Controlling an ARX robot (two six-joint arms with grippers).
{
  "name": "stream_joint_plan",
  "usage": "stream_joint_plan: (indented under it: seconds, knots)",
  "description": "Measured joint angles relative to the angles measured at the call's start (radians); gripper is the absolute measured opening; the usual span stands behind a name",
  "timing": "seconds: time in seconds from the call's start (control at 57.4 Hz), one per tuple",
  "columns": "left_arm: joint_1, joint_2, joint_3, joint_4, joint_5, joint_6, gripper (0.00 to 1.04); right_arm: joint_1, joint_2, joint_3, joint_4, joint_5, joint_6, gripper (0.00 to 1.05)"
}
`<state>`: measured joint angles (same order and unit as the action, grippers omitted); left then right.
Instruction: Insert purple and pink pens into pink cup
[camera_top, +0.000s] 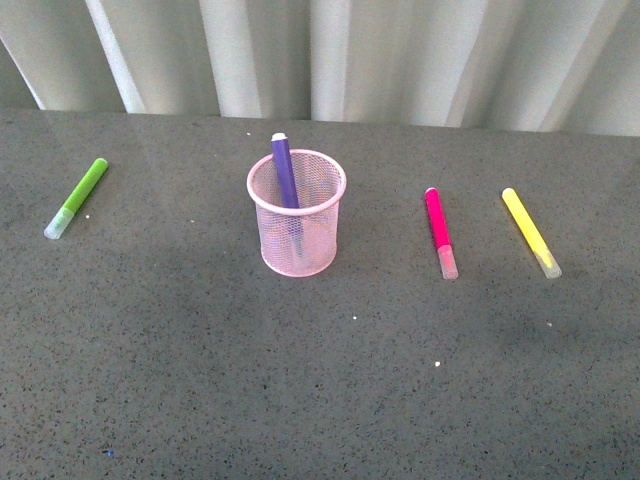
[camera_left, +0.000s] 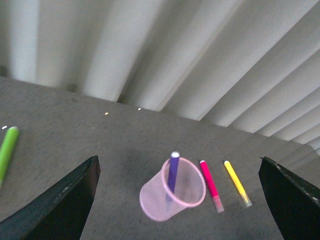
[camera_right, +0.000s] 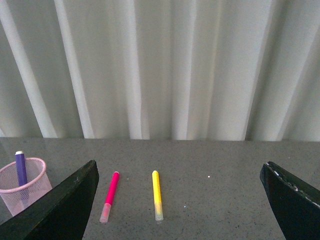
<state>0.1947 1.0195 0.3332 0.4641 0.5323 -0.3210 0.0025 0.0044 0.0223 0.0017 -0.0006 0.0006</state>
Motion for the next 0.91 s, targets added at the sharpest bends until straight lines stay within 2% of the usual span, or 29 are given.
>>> stream_joint_plan:
  seconds: [0.07, 0.104, 0.139, 0.157, 0.174, 0.226, 0.331, 0.401, 0.453, 0.557, 0.836, 0.906]
  knots:
    - [0.073, -0.091, -0.038, -0.068, 0.065, 0.015, 0.98, 0.000, 0.000, 0.000, 0.000, 0.000, 0.000, 0.98]
    - [0.088, -0.119, -0.068, -0.039, 0.023, 0.048, 0.95, 0.000, 0.000, 0.000, 0.000, 0.000, 0.000, 0.98]
    - [0.118, -0.168, -0.138, 0.090, -0.098, 0.133, 0.86, 0.000, 0.000, 0.000, 0.000, 0.000, 0.000, 0.98]
    - [0.133, -0.188, -0.165, 0.121, -0.120, 0.155, 0.82, 0.000, 0.000, 0.000, 0.000, 0.000, 0.000, 0.98]
    - [0.155, -0.222, -0.199, 0.162, -0.142, 0.195, 0.77, 0.000, 0.000, 0.000, 0.000, 0.000, 0.000, 0.98]
    - [0.198, -0.311, -0.253, 0.151, -0.131, 0.251, 0.64, 0.000, 0.000, 0.000, 0.000, 0.000, 0.000, 0.98]
    - [0.169, -0.403, -0.294, 0.094, -0.191, 0.285, 0.47, 0.000, 0.000, 0.000, 0.000, 0.000, 0.000, 0.98]
    - [0.126, -0.440, -0.322, 0.103, -0.224, 0.298, 0.34, 0.000, 0.000, 0.000, 0.000, 0.000, 0.000, 0.98]
    - [0.084, -0.486, -0.324, 0.056, -0.263, 0.303, 0.22, 0.000, 0.000, 0.000, 0.000, 0.001, 0.000, 0.98]
    - [0.034, -0.563, -0.324, -0.012, -0.315, 0.306, 0.04, 0.000, 0.000, 0.000, 0.000, 0.000, 0.000, 0.98]
    - [-0.062, -0.704, -0.324, -0.146, -0.404, 0.313, 0.04, 0.000, 0.000, 0.000, 0.000, 0.000, 0.000, 0.98]
    - [-0.129, -0.738, -0.324, -0.181, -0.504, 0.314, 0.04, 0.000, 0.000, 0.000, 0.000, 0.000, 0.000, 0.98]
